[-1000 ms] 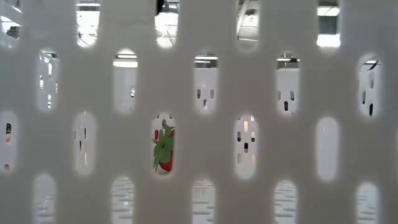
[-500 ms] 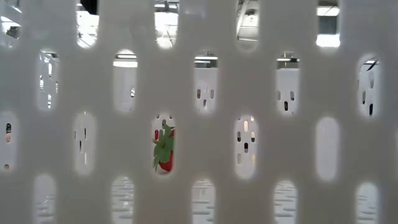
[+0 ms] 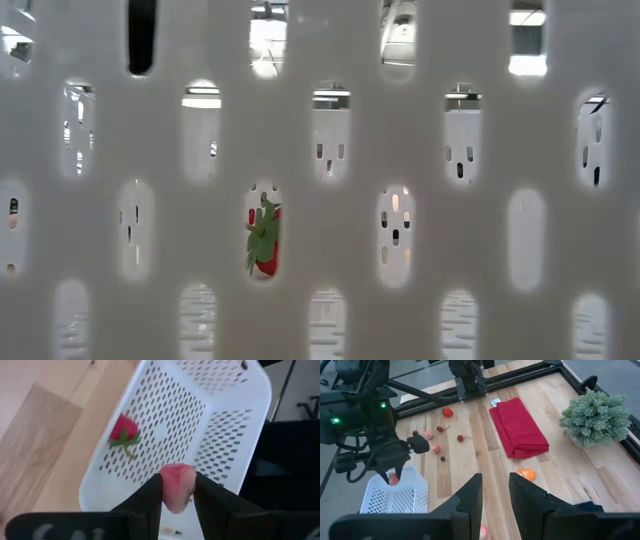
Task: Pick and placing Produce into tupperware
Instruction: Put the peach into the white bin, then put the apple into the white bin
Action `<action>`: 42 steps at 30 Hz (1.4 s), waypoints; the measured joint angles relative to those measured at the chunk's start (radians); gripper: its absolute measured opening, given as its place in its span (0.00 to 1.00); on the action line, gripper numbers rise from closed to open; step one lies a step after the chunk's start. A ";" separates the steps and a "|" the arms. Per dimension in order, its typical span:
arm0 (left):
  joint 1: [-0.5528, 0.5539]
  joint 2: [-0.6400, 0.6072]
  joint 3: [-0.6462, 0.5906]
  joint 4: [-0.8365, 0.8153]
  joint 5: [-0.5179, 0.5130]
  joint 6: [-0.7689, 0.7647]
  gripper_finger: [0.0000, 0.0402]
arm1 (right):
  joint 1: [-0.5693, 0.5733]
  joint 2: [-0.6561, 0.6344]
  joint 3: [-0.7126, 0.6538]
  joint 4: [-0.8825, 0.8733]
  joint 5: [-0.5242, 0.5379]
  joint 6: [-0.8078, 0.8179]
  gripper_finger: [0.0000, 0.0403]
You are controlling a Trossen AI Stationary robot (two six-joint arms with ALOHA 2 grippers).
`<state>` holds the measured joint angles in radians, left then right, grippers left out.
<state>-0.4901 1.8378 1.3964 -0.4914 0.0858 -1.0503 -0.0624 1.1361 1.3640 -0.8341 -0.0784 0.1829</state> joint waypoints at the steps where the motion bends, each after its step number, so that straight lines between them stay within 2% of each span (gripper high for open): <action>1: 0.005 0.000 0.000 0.018 0.006 0.009 0.25 | 0.000 0.000 0.000 -0.001 0.000 0.000 0.29; 8: 0.022 -0.001 0.000 0.037 0.007 0.004 0.41 | 0.000 0.000 0.000 -0.004 0.000 0.000 0.29; 12: 0.027 -0.001 0.000 0.037 0.021 -0.001 0.46 | 0.000 0.000 0.000 -0.024 0.000 0.000 0.29; 22: 0.105 -0.007 0.000 0.067 0.012 0.003 0.47 | 0.024 0.003 0.000 -0.226 -0.028 -0.032 0.29; 30: 0.204 -0.025 0.009 0.066 0.005 0.115 0.47 | 0.088 0.033 0.000 -0.361 -0.040 0.016 0.29; 37: 0.285 -0.147 0.035 -0.009 -0.084 0.237 0.47 | 0.180 0.031 -0.012 -0.418 -0.081 0.237 0.31; 42: 0.344 -0.296 0.035 -0.120 -0.134 0.324 0.47 | 0.260 0.095 -0.013 -0.441 -0.063 0.532 0.43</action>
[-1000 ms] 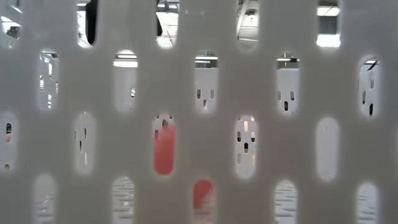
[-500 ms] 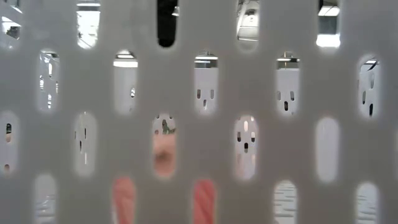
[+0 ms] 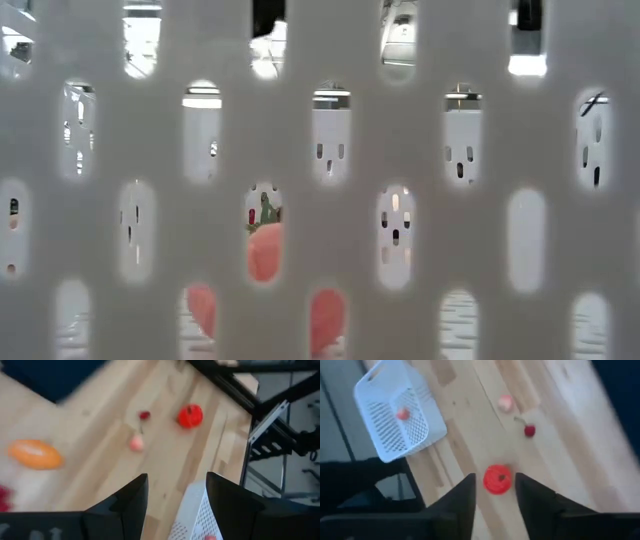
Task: Pick and placing Produce into tupperware
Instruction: Put the apple into the white bin
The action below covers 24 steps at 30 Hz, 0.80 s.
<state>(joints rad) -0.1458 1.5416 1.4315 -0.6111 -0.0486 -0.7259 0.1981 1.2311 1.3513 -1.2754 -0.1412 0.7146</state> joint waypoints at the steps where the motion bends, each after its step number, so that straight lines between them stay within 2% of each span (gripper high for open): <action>1: 0.009 -0.031 0.000 -0.014 -0.001 0.007 0.47 | 0.020 0.017 0.002 -0.002 0.018 0.065 0.47; 7: 0.049 -0.204 0.000 -0.085 -0.023 0.037 0.47 | 0.115 0.191 0.000 -0.105 0.077 0.412 0.72; 12: 0.051 -0.312 0.000 -0.095 -0.069 0.090 0.47 | 0.176 0.349 0.000 -0.020 0.012 0.493 0.84; 16: 0.057 -0.362 0.000 -0.114 -0.072 0.099 0.47 | 0.224 0.451 0.000 0.036 -0.024 0.519 0.88; 24: 0.063 -0.383 0.000 -0.165 -0.069 0.101 0.47 | 0.304 0.570 0.000 0.030 -0.078 0.549 0.86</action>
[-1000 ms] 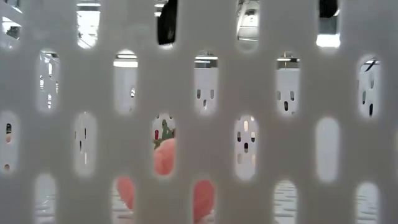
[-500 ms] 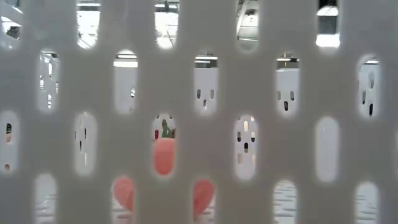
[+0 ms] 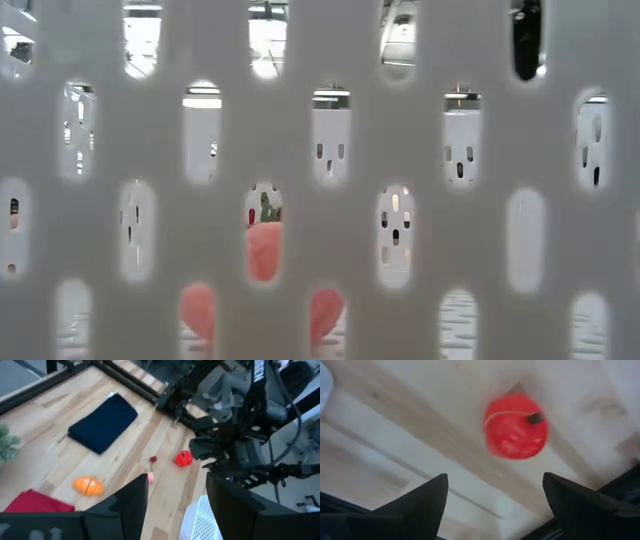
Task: Pick and placing Produce into tupperware
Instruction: Put the apple into the white bin
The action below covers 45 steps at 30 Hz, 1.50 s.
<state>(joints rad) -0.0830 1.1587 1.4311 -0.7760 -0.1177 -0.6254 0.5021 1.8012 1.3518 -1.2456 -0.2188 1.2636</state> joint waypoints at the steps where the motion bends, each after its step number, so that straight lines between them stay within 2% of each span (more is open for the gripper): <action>1: 0.000 0.000 0.000 -0.007 0.000 -0.001 0.47 | 0.007 0.008 0.000 0.015 -0.001 0.010 0.86; 11: 0.000 0.000 0.000 -0.024 0.019 -0.004 0.47 | 0.024 0.079 0.000 0.021 0.034 0.070 0.89; 36: -0.001 0.001 0.000 -0.028 0.026 -0.005 0.47 | 0.019 0.085 -0.002 0.000 0.114 0.090 0.89; 45: -0.001 0.001 0.000 -0.027 0.025 -0.005 0.47 | 0.021 0.085 -0.068 0.024 0.041 0.095 0.89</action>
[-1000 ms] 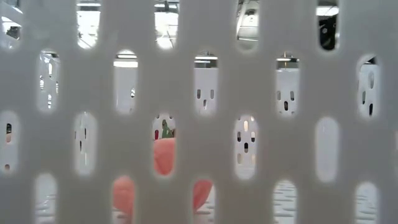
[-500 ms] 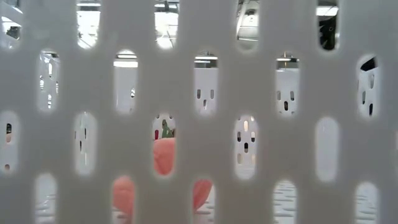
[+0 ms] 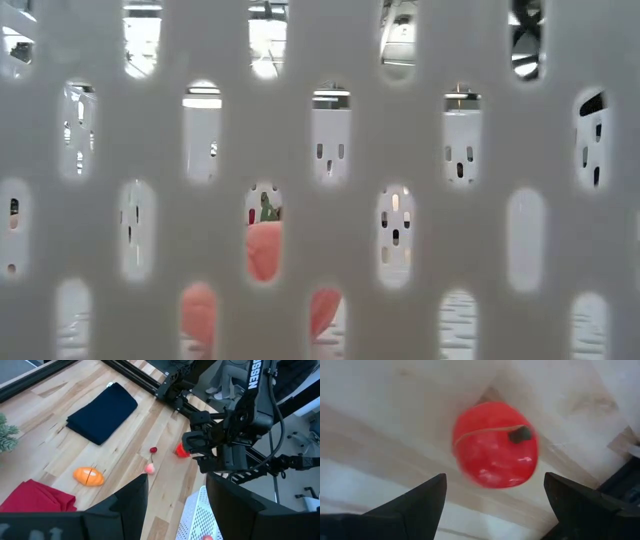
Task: Pick and placing Produce into tupperware
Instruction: Put the apple into the white bin
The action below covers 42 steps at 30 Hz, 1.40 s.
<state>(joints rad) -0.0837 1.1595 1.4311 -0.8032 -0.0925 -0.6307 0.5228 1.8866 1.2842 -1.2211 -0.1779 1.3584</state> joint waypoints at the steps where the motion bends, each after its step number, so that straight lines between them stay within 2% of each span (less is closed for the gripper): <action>1: 0.000 0.000 0.000 0.000 0.000 0.000 0.47 | 0.002 0.000 0.000 0.014 0.002 -0.002 0.89; 5: 0.000 0.000 0.000 0.000 0.000 0.000 0.47 | -0.001 0.000 0.000 0.079 0.016 -0.004 0.89; 21: 0.000 0.000 0.000 0.000 -0.001 -0.013 0.47 | -0.057 0.000 0.000 0.137 0.097 -0.030 0.89; 42: 0.000 0.000 0.000 0.000 0.001 -0.015 0.47 | -0.032 0.000 0.000 0.147 0.074 -0.042 0.89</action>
<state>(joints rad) -0.0837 1.1599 1.4307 -0.8032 -0.0915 -0.6455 0.4910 1.8866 1.2840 -1.0739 -0.1042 1.3167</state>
